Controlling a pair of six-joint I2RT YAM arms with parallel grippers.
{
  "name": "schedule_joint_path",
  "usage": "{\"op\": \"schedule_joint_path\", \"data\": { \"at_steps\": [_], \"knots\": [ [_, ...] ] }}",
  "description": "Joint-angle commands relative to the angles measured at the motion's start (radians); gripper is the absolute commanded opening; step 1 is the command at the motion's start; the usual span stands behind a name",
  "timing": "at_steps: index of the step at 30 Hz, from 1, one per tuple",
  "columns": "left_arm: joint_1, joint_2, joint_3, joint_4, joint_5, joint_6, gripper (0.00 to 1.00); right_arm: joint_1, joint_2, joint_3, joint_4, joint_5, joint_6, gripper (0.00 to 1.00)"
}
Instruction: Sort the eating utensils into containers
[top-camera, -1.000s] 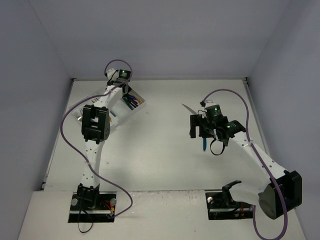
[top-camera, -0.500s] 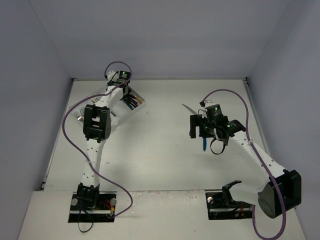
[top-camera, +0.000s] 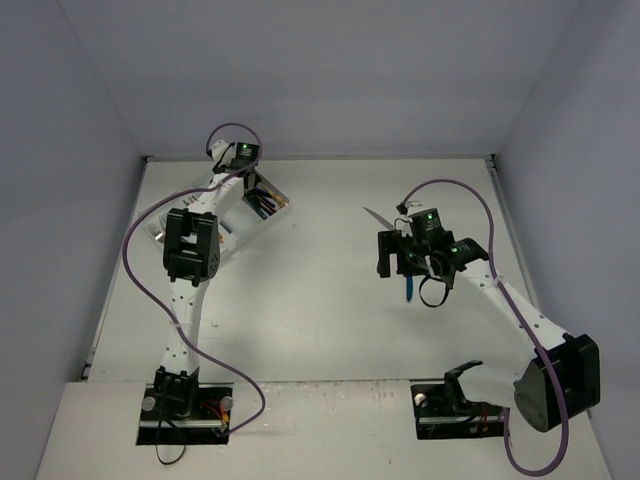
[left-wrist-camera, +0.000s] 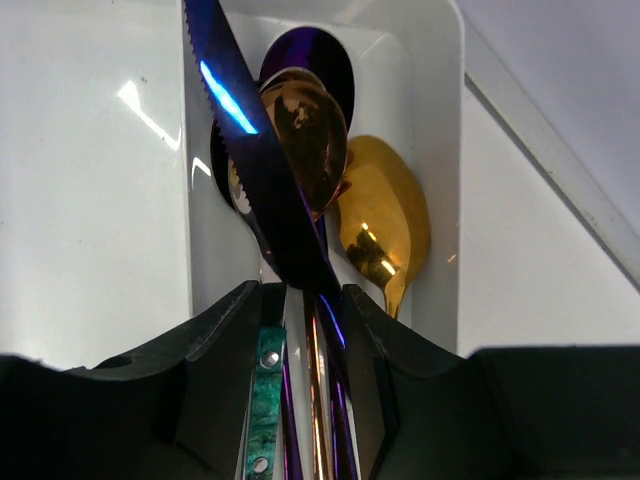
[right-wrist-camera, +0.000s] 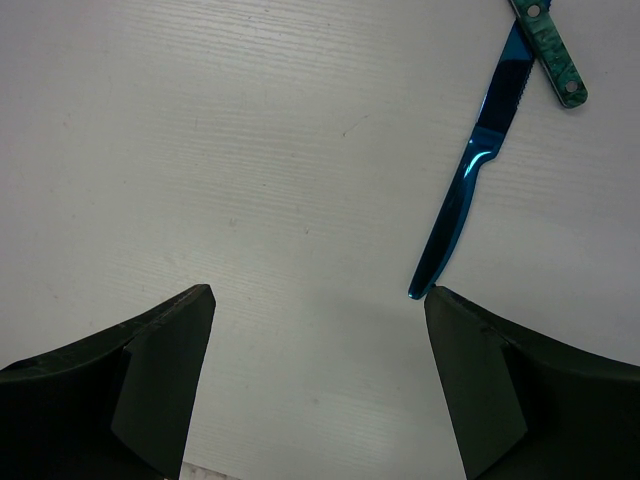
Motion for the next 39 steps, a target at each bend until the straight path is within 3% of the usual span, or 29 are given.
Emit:
{"op": "schedule_joint_path", "data": {
  "at_steps": [1, 34, 36, 39],
  "knots": [
    [0.009, -0.088, 0.033, 0.101, -0.016, -0.002, 0.36, -0.007, 0.009, 0.039, 0.019, -0.016, -0.015, 0.84],
    [0.055, 0.072, 0.168, -0.015, 0.005, -0.059, 0.37, -0.012, 0.053, 0.035, 0.022, -0.035, -0.023, 0.84],
    [0.056, 0.069, 0.169, -0.01, 0.011, -0.058, 0.34, -0.012, 0.053, 0.035, 0.022, -0.035, -0.021, 0.84],
    [0.057, 0.049, 0.156, 0.008, 0.012, -0.054, 0.2, -0.013, 0.052, 0.036, 0.022, -0.034, -0.022, 0.84]
  ]
}}
